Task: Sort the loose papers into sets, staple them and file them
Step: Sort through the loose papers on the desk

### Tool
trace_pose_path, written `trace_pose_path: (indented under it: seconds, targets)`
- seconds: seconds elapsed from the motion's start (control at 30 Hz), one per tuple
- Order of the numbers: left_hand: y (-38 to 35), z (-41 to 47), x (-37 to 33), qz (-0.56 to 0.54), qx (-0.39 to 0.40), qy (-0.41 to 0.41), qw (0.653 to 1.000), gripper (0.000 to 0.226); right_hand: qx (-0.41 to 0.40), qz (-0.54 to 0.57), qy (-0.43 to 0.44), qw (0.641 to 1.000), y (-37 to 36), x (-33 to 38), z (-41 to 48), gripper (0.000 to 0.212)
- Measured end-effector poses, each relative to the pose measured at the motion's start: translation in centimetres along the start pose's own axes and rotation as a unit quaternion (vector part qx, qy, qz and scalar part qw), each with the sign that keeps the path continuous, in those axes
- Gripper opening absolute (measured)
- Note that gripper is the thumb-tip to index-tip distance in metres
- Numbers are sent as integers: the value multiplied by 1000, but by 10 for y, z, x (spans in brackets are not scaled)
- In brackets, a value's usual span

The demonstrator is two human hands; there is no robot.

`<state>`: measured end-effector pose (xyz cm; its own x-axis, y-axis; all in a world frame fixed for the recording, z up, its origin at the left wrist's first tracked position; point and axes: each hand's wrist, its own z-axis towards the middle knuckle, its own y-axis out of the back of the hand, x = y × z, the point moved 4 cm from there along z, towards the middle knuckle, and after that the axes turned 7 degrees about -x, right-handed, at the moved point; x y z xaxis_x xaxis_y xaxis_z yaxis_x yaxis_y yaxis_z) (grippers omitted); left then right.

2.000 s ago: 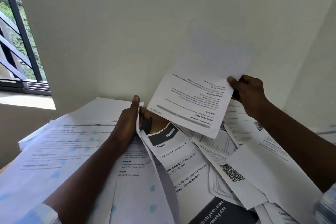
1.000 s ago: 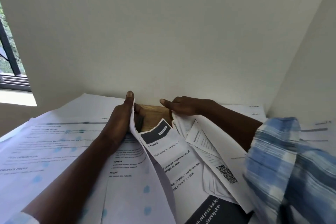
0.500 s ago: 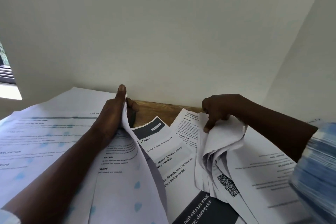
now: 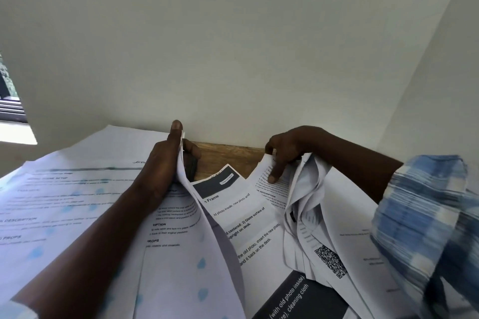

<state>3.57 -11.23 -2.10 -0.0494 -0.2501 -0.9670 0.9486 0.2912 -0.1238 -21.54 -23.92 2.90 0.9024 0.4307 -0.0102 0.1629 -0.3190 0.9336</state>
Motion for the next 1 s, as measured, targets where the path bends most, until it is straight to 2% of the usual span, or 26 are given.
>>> trace_pose_path:
  seconds: [0.07,0.17,0.3,0.37,0.43,0.53,0.67,0.73,0.77,0.87,0.9,0.97,1.0]
  targets:
    - [-1,1,1,2,5,7,1000,80,26,-15,4,1000,1,0,-2,55]
    - [1,2,2,25,-19,9,999,81,20,-54,15,998,6,-1,-2,61]
    - [1,2,0,31,-16,8,999,84,-30,-1,83,996,23,4,-6,28]
    - [2,2,0,40,-21,7,999,85,-103,29,123,987,41,9,-6,17]
    - [1,1,-1,44,-10,4,999,84,-211,26,148,966,69,15,-9,28]
    - [2,-3,-4,73,-26,3,997,84,-367,30,169,914,120,25,-30,37]
    - [2,-3,-5,69,-28,-14,997,85,-495,81,148,852,177,21,-61,36]
    - [2,-5,-6,47,-12,-19,999,84,-540,158,138,815,195,12,-80,38]
    - [1,-5,-7,40,-8,-16,999,82,-540,231,154,795,198,7,-90,35]
    - [2,-7,-10,74,-29,-18,997,68,-464,454,187,737,184,-12,-102,20]
    - [0,-7,-10,56,-22,-18,998,75,-441,500,173,725,171,-20,-100,18]
    - [3,-6,-7,19,-12,-12,1000,103,-403,565,137,707,137,-34,-94,16]
    - [5,-3,-4,19,-17,-5,1000,108,-386,592,117,698,116,-41,-89,17]
